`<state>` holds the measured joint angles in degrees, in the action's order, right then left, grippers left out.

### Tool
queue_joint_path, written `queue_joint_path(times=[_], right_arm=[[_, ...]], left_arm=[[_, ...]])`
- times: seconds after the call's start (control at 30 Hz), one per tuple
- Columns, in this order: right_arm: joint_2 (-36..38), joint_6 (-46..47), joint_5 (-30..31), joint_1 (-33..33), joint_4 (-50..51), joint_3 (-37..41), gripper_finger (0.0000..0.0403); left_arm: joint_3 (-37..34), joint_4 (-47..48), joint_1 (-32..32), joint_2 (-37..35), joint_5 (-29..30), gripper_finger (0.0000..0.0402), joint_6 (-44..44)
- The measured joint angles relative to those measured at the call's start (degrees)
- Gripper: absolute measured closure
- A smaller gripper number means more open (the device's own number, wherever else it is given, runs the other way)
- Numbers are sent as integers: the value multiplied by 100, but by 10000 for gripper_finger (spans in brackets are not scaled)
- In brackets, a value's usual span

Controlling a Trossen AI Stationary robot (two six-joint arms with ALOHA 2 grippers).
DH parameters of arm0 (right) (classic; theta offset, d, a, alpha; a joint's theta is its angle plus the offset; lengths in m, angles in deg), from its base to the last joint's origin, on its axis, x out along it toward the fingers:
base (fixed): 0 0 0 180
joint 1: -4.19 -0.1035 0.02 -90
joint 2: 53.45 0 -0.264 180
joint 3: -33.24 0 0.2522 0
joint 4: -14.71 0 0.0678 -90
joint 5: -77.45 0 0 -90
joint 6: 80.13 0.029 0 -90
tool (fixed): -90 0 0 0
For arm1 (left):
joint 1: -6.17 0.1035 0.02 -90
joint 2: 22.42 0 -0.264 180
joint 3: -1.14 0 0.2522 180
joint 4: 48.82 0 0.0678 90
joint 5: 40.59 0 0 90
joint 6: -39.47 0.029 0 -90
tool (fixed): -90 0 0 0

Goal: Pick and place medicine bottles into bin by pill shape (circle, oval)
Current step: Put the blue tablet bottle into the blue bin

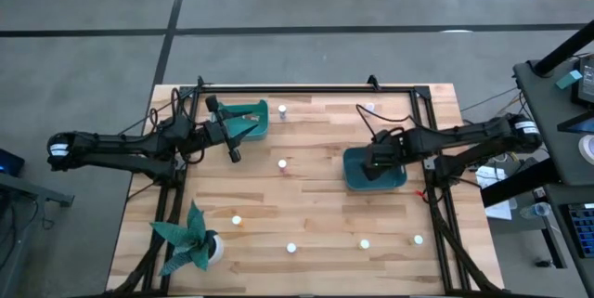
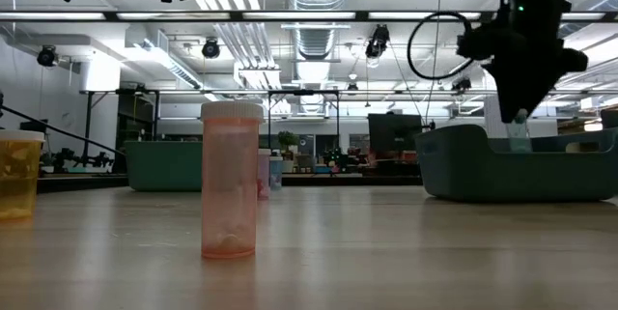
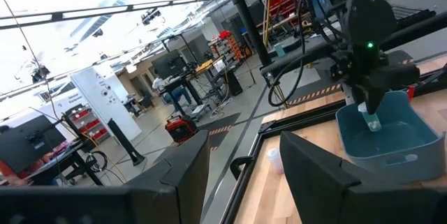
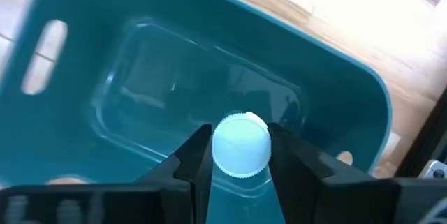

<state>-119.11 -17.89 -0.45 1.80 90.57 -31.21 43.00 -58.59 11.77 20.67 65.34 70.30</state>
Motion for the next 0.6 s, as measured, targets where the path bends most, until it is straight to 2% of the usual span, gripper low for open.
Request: queue_joint_path(times=[0.27, 0.6], right_arm=[[290, 93, 224, 0, -135, 584, 290], [286, 71, 500, -36, -278, 771, 290]], left_arm=[[0, 1, 0, 0, 0, 242, 2], [-11, 1, 0, 0, 0, 242, 9]])
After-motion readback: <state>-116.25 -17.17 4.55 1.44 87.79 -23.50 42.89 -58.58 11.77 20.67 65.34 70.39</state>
